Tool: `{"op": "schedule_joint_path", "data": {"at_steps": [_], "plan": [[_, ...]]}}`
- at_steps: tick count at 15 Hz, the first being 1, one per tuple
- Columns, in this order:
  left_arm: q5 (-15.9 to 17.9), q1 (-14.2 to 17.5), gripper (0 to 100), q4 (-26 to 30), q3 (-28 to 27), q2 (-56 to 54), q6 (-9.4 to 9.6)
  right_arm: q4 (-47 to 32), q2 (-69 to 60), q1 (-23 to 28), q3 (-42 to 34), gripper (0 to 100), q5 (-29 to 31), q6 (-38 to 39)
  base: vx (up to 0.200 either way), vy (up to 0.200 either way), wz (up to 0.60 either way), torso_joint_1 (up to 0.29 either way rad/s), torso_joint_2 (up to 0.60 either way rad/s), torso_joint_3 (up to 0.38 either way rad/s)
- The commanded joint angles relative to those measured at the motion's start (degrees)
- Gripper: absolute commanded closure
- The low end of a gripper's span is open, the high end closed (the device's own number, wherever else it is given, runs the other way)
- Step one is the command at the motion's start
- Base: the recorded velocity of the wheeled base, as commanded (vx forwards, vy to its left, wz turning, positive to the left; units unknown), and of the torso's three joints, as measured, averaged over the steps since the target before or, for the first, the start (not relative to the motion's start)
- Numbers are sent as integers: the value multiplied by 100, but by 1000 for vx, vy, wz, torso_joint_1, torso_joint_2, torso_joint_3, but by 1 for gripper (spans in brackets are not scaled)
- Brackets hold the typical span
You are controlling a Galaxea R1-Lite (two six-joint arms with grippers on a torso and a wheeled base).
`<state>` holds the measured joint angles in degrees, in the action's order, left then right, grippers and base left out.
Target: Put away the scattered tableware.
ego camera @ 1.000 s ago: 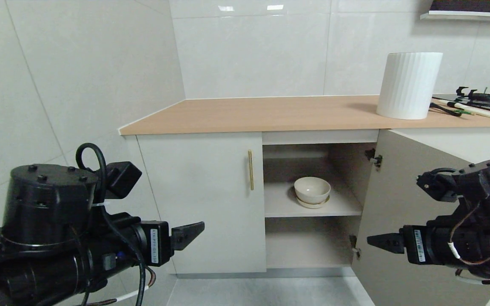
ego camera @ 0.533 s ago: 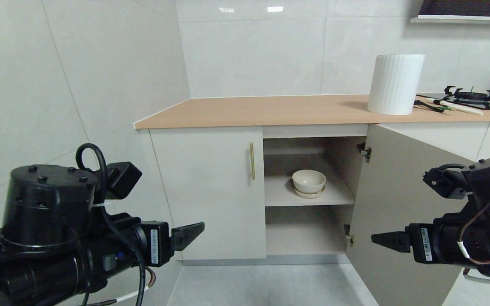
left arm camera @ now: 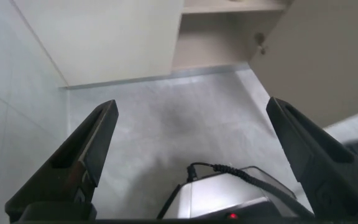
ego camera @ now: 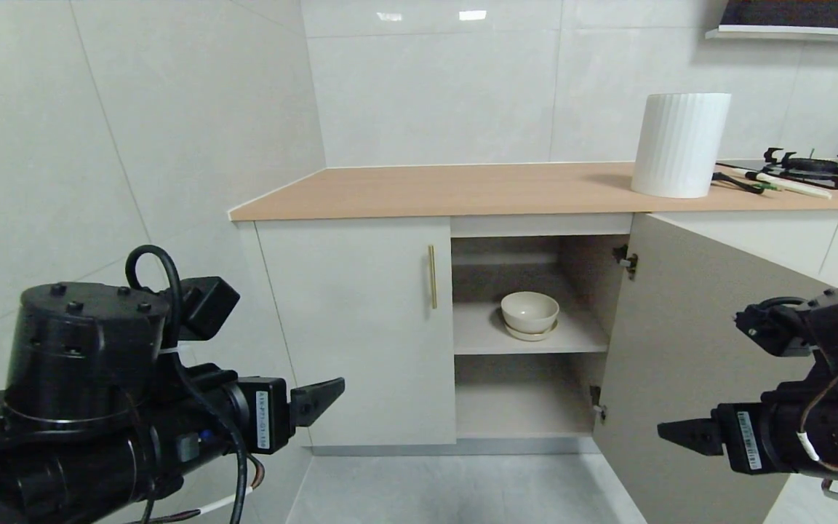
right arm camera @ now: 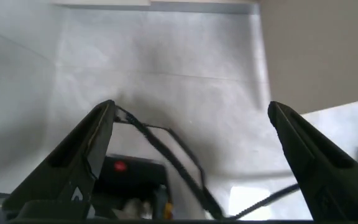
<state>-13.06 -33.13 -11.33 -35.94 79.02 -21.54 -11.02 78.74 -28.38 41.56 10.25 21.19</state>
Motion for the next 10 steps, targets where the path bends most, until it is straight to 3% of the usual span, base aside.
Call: {"op": "schedule_joint_path", "data": {"at_steps": [1, 7, 10], "plan": [[-13, 0, 0, -1, 17, 26, -8, -243, -148, 17, 28, 0, 29, -106, 0, -200, 0, -12, 2, 2], [-13, 0, 0, -1, 8, 8, -8, -1746, -342, 61, 406, 0, 38, -255, 0, -200, 0, 5, 2, 3], [-13, 0, 0, -1, 17, -1, -8, -2422, -517, 342, 696, 0, 196, -291, 0, 0, 0, 0, 0, 0]]}}
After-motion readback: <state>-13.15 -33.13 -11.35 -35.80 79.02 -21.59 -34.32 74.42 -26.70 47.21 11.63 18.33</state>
